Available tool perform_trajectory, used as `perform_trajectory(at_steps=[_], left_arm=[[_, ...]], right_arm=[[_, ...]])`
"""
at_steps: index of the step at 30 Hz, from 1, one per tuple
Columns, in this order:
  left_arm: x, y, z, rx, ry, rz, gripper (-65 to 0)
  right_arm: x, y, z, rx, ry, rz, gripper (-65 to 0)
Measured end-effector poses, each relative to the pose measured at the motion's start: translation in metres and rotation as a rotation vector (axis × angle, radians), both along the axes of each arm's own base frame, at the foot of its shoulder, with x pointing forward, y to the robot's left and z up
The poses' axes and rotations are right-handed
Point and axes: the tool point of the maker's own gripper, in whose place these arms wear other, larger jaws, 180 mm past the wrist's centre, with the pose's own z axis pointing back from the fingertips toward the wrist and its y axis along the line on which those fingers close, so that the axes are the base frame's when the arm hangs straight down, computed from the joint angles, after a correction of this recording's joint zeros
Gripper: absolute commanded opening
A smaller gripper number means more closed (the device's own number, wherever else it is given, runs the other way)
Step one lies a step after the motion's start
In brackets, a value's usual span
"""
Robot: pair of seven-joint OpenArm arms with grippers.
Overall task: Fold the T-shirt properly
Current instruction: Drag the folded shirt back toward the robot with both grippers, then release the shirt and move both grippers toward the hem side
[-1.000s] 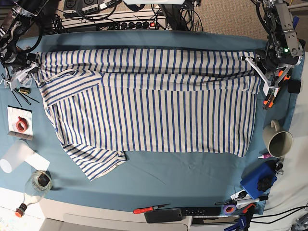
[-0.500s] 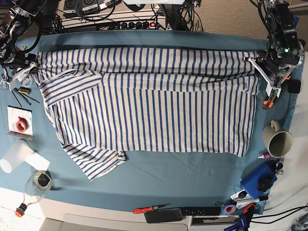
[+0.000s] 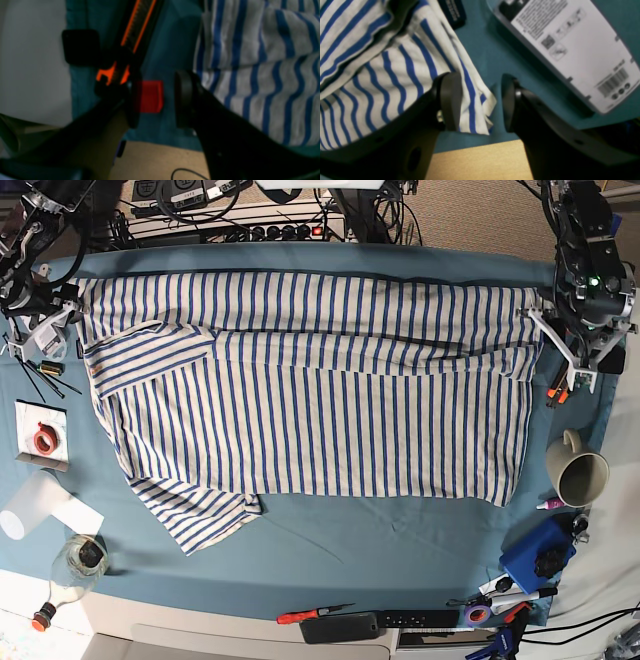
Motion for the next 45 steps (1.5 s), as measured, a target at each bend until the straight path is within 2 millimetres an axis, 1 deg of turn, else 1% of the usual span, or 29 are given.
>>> perform_trajectory(at_steps=[3, 5, 7, 9, 10, 12, 14, 16, 19, 20, 23, 26, 28, 30, 33, 36, 40, 43, 45], left_arm=[[-0.013, 0.000, -0.008, 0.001, 0.037, 0.001, -42.6], [-0.016, 0.001, -0.009, 0.004, 0.048, 0.002, -42.6], [-0.016, 0.004, -0.007, 0.029, 0.046, 0.004, -42.6], [-0.014, 0.008, 0.000, 0.064, 0.032, 0.004, -42.6], [-0.013, 0.011, 0.005, 0.083, 0.018, 0.015, -42.6], [-0.009, 0.017, 0.013, 0.110, -0.014, 0.052, -42.6], [-0.008, 0.019, 0.016, 0.118, -0.028, 0.067, -42.6], [-0.006, 0.019, 0.016, 0.117, -0.040, 0.069, -42.6], [0.007, 0.014, 0.024, 0.093, -0.122, 0.052, -42.6], [0.014, 0.009, 0.028, 0.070, -0.158, 0.042, -42.6], [0.036, -0.003, 0.041, -0.003, -0.252, 0.023, -42.6], [0.055, -0.010, 0.056, -0.047, -0.324, 0.012, -42.6], [0.061, -0.010, 0.061, -0.049, -0.344, 0.012, -42.6], [0.062, -0.010, 0.062, -0.047, -0.350, 0.011, -42.6], [0.067, -0.011, 0.066, -0.053, -0.378, 0.007, -42.6], [0.078, -0.020, 0.078, -0.090, -0.456, -0.032, -42.6], [0.090, -0.044, 0.091, -0.164, -0.504, -0.154, -42.6], [0.098, -0.045, 0.100, -0.176, -0.542, -0.150, -42.7], [0.105, -0.042, 0.099, -0.186, -0.555, -0.141, -42.7]], right_arm=[[-0.006, 0.000, -0.003, 0.000, 0.017, 0.000, -38.8], [-0.007, 0.000, -0.003, 0.000, 0.020, -0.001, -38.8], [-0.006, 0.000, -0.002, -0.002, 0.015, -0.007, -38.8], [-0.003, -0.004, 0.006, -0.018, -0.008, -0.014, -38.9], [-0.002, -0.008, 0.014, -0.035, -0.030, -0.023, -38.8], [0.001, -0.019, 0.035, -0.086, -0.086, -0.046, -38.9], [-0.001, -0.034, 0.056, -0.159, -0.124, -0.075, -38.9], [0.000, -0.048, 0.078, -0.227, -0.192, -0.108, -38.8], [0.008, -0.059, 0.109, -0.274, -0.336, -0.159, -38.9], [0.013, -0.058, 0.114, -0.272, -0.366, -0.151, -38.9], [0.022, -0.053, 0.117, -0.258, -0.387, -0.124, -38.9], [0.034, -0.050, 0.123, -0.261, -0.406, -0.103, -38.9], [0.043, -0.047, 0.125, -0.259, -0.422, -0.090, -38.9], [0.050, -0.043, 0.126, -0.257, -0.428, -0.075, -38.9], [0.064, -0.033, 0.127, -0.251, -0.449, -0.037, -38.9], [0.081, -0.022, 0.125, -0.264, -0.450, 0.015, -38.9], [0.103, -0.007, 0.121, -0.315, -0.425, 0.092, -38.9], [0.118, 0.004, 0.119, -0.357, -0.408, 0.148, -38.9], [0.127, 0.011, 0.120, -0.376, -0.411, 0.172, -38.9]])
